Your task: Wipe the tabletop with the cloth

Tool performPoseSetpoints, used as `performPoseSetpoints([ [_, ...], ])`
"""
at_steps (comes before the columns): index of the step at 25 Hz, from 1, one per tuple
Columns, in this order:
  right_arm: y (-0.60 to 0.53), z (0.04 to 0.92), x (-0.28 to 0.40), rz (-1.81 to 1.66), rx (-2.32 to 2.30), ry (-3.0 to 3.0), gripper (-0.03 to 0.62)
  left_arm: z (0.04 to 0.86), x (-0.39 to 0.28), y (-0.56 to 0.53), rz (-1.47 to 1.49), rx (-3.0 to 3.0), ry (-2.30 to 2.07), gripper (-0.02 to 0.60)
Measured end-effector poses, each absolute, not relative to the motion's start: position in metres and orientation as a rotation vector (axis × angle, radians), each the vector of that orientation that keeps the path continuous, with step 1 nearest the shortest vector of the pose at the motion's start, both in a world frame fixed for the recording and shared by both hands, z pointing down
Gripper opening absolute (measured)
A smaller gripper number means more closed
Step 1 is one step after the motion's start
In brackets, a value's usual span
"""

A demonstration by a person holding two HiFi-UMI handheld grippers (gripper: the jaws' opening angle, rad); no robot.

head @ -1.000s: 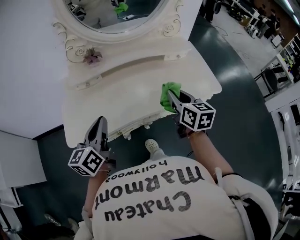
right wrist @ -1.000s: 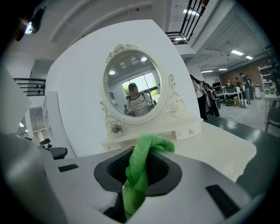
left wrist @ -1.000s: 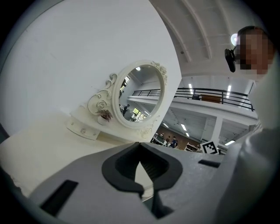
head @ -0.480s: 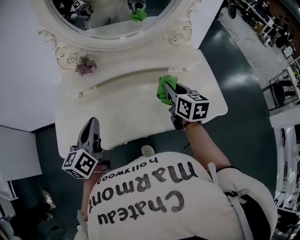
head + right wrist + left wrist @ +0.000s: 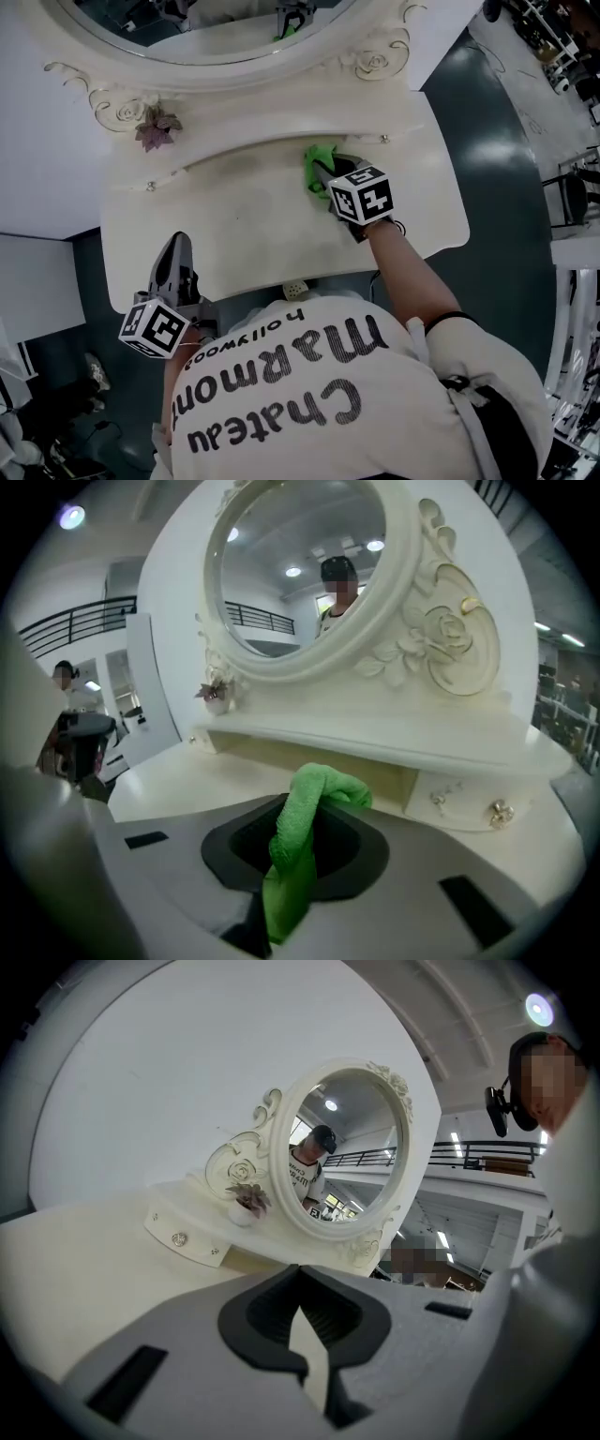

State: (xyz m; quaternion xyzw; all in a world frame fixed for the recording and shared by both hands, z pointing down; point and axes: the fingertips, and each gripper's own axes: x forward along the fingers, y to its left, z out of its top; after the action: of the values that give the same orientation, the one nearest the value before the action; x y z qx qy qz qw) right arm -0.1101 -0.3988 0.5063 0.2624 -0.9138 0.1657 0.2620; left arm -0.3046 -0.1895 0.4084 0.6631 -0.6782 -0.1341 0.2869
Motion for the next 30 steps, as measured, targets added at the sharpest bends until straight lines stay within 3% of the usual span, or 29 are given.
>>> performPoseSetpoints([
  [5,-0.401,0.540,-0.121,0.321,0.607,-2.376,0.071,0.410,-0.301,-0.203,-0.346,1.771,-1.798,0.008],
  [18,-0.408,0.551,-0.113,0.367,0.611,-2.314,0.065,0.416,-0.287,-0.223,-0.360,1.772,-1.756,0.008],
  [30,-0.423,0.552,-0.067,0.389,0.765,-2.260,0.064,0.412,-0.269,-0.230,-0.358,1.820,-1.705,0.008],
])
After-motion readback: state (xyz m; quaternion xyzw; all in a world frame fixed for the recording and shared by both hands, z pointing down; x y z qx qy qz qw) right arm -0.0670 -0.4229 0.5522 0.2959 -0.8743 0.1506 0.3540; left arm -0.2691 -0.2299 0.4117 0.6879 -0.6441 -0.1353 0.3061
